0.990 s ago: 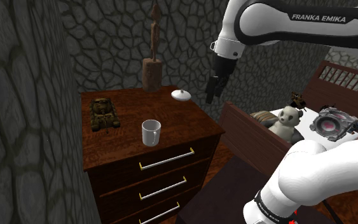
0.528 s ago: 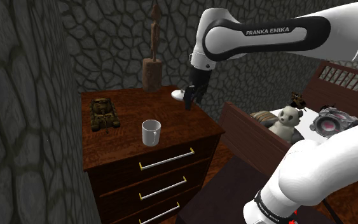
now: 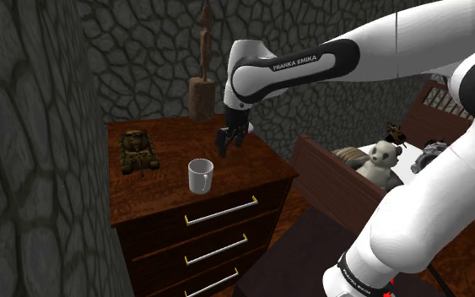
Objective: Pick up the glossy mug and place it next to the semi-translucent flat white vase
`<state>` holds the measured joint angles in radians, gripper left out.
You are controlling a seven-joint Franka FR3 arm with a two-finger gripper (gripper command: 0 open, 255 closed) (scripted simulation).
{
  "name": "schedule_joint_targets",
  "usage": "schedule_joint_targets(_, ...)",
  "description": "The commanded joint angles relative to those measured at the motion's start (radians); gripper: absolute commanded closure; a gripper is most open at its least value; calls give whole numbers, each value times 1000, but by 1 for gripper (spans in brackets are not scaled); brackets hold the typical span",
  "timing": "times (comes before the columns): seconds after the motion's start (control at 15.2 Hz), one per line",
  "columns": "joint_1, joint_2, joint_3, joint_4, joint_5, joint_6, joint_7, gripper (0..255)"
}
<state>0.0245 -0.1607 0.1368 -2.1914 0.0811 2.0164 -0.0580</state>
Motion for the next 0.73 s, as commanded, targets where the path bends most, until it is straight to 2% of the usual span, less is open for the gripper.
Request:
schedule_joint_targets(0.0,2,78,7,46,-9,30,13,0)
schedule_joint_targets(0.4,18,302,22,190,-44,97,57,0)
schedule_joint_targets(0.66,20,325,23,163,-48,147,60,0)
